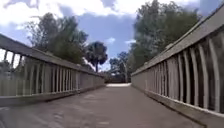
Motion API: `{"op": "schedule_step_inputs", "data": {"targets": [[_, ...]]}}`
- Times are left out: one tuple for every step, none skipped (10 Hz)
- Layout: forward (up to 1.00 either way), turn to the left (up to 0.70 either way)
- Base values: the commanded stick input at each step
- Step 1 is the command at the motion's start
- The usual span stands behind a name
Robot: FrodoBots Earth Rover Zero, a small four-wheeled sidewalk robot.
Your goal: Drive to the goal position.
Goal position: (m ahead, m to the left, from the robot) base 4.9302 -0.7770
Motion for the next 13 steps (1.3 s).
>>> {"op": "schedule_step_inputs", "data": {"targets": [[1.00, 0.00], [1.00, 0.00], [1.00, 0.00], [1.00, 0.00], [1.00, 0.00], [1.00, 0.00], [1.00, 0.00], [1.00, 0.00], [1.00, 0.00], [1.00, 0.00], [1.00, 0.00], [1.00, 0.00], [1.00, 0.00]]}}
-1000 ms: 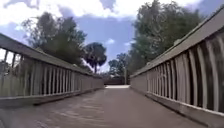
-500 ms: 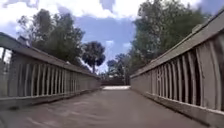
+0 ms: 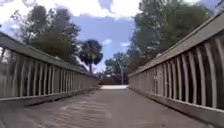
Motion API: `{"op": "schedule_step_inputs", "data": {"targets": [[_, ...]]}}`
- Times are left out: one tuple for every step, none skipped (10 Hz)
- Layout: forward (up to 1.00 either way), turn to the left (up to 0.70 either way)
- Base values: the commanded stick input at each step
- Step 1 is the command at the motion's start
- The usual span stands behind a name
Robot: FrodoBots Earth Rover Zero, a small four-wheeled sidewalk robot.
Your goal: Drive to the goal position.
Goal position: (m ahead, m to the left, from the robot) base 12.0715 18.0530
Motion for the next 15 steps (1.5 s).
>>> {"op": "schedule_step_inputs", "data": {"targets": [[1.00, 0.00], [1.00, 0.00], [1.00, 0.00], [1.00, 0.00], [1.00, 0.00], [1.00, 0.00], [1.00, 0.00], [1.00, 0.00], [1.00, 0.00], [1.00, 0.00], [1.00, 0.00], [1.00, 0.28], [1.00, 0.40], [1.00, 0.40], [1.00, 0.40]]}}
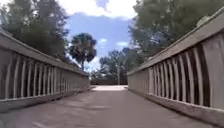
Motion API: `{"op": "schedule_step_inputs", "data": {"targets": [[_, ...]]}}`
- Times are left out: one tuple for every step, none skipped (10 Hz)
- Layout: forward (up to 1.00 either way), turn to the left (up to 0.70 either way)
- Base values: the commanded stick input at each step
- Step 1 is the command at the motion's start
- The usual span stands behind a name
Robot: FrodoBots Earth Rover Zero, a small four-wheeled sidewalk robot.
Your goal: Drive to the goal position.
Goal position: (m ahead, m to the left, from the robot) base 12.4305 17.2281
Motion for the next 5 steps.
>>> {"op": "schedule_step_inputs", "data": {"targets": [[1.00, 0.40], [1.00, 0.38], [1.00, 0.25], [1.00, 0.00], [1.00, 0.00]]}}
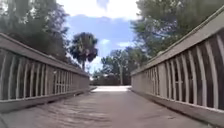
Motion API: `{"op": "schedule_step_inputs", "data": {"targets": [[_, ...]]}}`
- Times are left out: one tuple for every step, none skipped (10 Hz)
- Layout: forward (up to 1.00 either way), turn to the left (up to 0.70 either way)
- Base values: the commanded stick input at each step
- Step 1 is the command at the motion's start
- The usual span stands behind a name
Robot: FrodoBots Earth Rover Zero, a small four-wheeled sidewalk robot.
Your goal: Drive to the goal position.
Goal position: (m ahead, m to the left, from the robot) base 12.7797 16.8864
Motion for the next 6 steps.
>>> {"op": "schedule_step_inputs", "data": {"targets": [[1.00, 0.00], [1.00, 0.00], [1.00, 0.00], [1.00, 0.00], [1.00, 0.00], [1.00, 0.00]]}}
